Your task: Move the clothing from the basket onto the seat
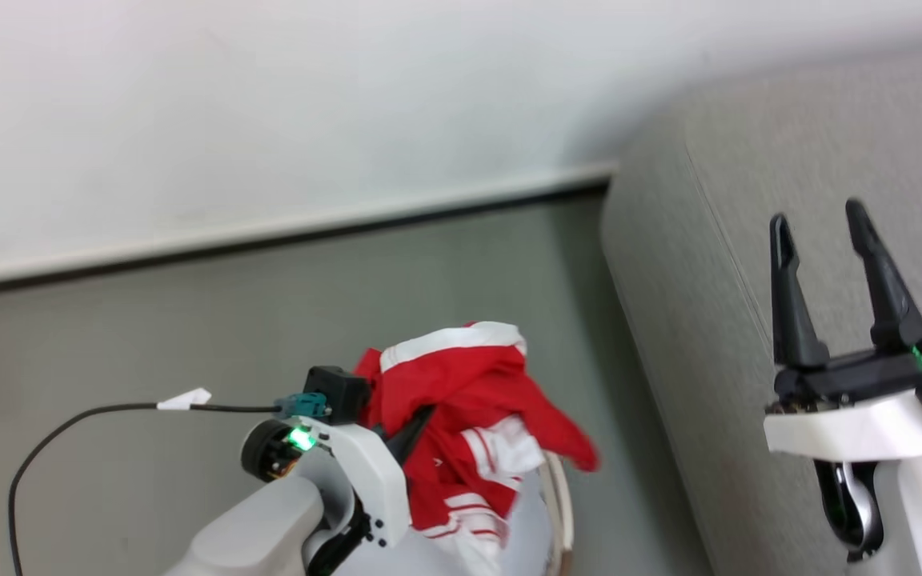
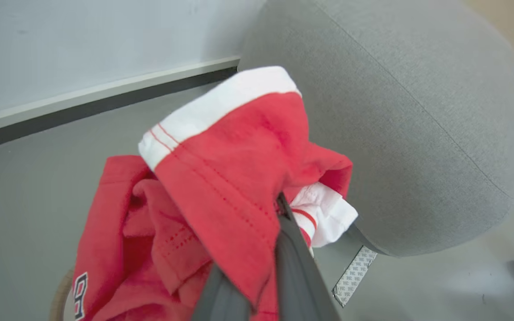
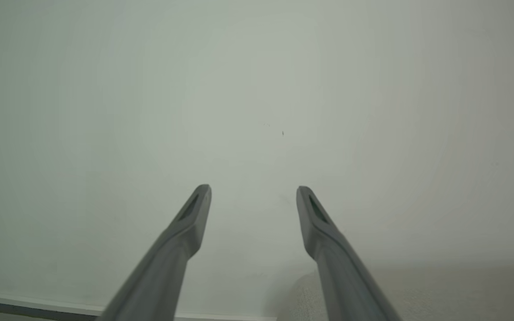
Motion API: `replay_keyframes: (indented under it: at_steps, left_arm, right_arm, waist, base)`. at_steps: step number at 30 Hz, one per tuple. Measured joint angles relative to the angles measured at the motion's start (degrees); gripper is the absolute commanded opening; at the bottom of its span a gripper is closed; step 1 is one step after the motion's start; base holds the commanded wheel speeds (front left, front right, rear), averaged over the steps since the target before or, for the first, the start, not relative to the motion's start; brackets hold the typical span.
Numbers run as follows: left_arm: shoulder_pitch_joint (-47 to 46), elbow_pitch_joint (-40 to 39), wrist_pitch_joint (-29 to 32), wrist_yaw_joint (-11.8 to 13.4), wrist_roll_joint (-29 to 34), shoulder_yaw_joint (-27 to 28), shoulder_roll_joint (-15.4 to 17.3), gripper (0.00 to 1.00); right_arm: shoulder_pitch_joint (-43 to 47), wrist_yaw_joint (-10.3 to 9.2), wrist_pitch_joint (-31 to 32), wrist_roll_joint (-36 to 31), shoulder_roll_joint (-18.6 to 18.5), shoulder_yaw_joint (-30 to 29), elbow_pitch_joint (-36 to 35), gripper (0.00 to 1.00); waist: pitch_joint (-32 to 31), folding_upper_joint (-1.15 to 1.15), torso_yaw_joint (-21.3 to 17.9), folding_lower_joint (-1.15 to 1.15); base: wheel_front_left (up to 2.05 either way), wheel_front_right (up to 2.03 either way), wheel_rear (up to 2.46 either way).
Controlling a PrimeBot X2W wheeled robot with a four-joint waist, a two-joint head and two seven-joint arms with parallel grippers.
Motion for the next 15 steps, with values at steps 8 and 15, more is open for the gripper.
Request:
replay_keyframes:
  at_steps: [8, 15]
  left_arm:
    - [0.43, -8.38, -1.93, 1.42, 0.91, 2.64, 1.21, 0.0]
    - [1.8, -20.48, -2.19, 5.17, 3.18, 7.39, 4.35, 0.0]
  right_arm:
    - [4.24, 0.0, -0.01, 1.22, -1.03, 0.48, 1.09, 1.0]
    - [7.9, 0.0, -0.01, 4.56, -0.66, 1.37, 0.88, 1.0]
  waist:
    - [-8.21, 0.0, 4.68, 0.0]
    - [-13.28, 0.0, 7.92, -0.01]
  base:
    - [0.0, 0.0, 0.0]
    - [0.0, 0.0, 0.0]
